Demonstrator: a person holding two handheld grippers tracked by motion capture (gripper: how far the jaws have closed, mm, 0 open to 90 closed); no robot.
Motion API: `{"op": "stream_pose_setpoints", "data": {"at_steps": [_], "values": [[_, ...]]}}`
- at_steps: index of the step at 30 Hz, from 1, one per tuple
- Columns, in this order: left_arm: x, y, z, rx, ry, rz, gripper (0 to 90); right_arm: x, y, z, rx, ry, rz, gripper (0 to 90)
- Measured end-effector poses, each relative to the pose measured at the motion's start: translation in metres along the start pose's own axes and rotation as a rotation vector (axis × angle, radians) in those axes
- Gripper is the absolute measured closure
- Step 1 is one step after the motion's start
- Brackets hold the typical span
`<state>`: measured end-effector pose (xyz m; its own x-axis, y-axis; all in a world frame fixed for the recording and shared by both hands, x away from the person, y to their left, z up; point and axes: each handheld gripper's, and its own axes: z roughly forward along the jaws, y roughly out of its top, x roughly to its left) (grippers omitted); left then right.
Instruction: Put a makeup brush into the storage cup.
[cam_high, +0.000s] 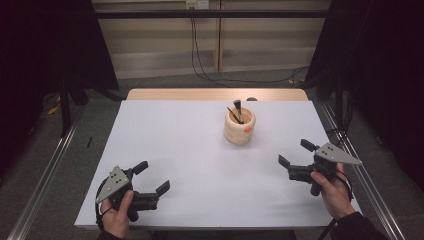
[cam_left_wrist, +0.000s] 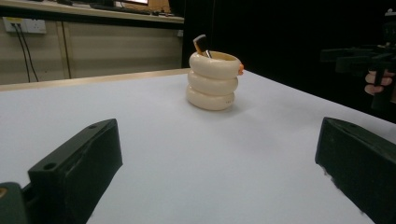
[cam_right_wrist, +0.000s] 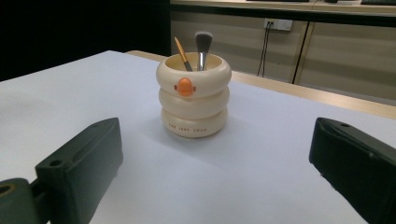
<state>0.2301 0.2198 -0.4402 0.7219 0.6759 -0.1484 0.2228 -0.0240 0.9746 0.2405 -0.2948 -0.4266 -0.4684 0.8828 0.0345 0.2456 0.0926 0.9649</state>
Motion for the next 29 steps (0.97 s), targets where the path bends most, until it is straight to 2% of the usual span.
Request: {"op": "stream_pose_setpoints", "data": {"at_steps": [1,3,5,6,9,11,12,13,20,29], "values": [[0.001,0.000,-0.001,0.003,0.006,0.011,0.4,0.000,-0.001,-0.002,0.000,-0.007,-0.002,2.5],[-0.001,0.000,-0.001,-0.009,0.001,-0.006,0.4,0.000,-0.004,-0.008,0.005,-0.011,0.008,2.5],[-0.002,0.000,-0.001,-0.011,0.007,-0.003,0.4,0.000,-0.008,-0.013,0.004,-0.016,0.006,2.4],[-0.001,0.001,-0.002,-0.007,0.005,0.000,0.4,0.001,-0.010,-0.016,0.009,-0.025,0.023,2.4],[-0.002,0.000,-0.002,-0.007,0.004,0.002,0.4,0.001,-0.013,-0.025,0.011,-0.041,0.014,2.4],[-0.002,0.001,-0.002,-0.013,0.005,-0.002,0.4,-0.001,-0.014,-0.032,0.001,-0.042,0.031,2.2],[0.000,0.001,-0.003,-0.003,-0.003,0.009,0.4,-0.001,-0.015,-0.034,0.004,-0.042,0.040,2.3],[-0.001,0.001,-0.003,-0.014,0.006,-0.002,0.4,-0.001,-0.016,-0.036,0.006,-0.049,0.045,2.3],[0.000,0.001,-0.003,-0.024,0.004,-0.016,0.4,0.002,-0.022,-0.039,0.031,-0.050,0.018,2.2],[0.000,0.001,-0.003,-0.023,0.008,-0.017,0.4,0.001,-0.022,-0.038,0.035,-0.040,0.018,2.1]]}}
